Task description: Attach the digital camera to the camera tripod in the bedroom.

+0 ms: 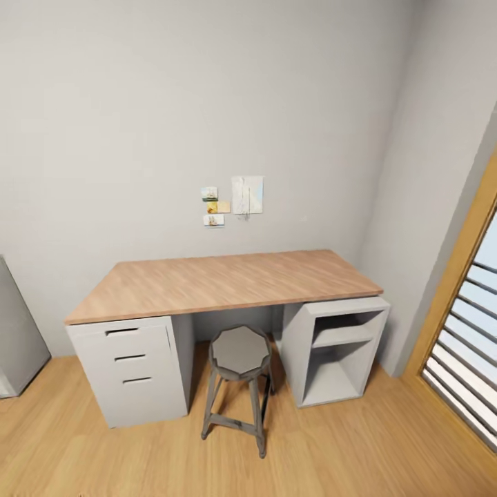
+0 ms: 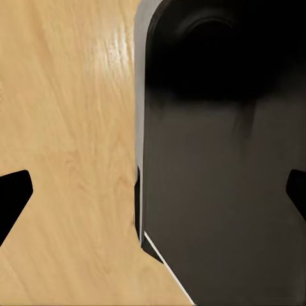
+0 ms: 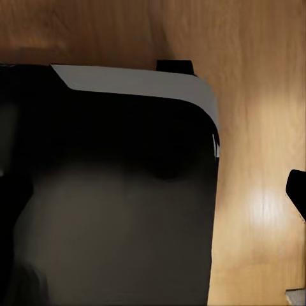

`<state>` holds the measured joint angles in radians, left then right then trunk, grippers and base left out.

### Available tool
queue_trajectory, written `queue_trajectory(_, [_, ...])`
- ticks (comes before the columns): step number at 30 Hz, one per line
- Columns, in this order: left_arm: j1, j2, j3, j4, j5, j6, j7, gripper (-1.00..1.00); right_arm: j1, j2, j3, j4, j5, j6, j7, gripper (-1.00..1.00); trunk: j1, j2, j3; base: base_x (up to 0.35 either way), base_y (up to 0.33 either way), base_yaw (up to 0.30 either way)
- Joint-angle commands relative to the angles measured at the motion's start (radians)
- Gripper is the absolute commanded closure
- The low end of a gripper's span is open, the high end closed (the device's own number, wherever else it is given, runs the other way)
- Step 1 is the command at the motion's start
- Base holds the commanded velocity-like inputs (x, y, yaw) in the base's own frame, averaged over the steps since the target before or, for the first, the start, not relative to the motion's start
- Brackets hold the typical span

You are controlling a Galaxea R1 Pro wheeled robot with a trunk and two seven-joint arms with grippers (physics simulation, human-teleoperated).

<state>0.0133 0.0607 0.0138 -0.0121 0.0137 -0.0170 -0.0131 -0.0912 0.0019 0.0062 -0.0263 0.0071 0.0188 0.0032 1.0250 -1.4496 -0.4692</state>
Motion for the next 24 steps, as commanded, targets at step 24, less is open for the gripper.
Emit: queue_trajectory(24, [-0.010, -0.024, 0.367, -0.497, 0.002, 0.171, -0.064, -1.00, 0.005, 0.017, 0.021, -0.351, 0.011, 0.165, -0.006, -1.00, 0.000, 0.000, -0.001, 0.000, 0.000, 0.287])
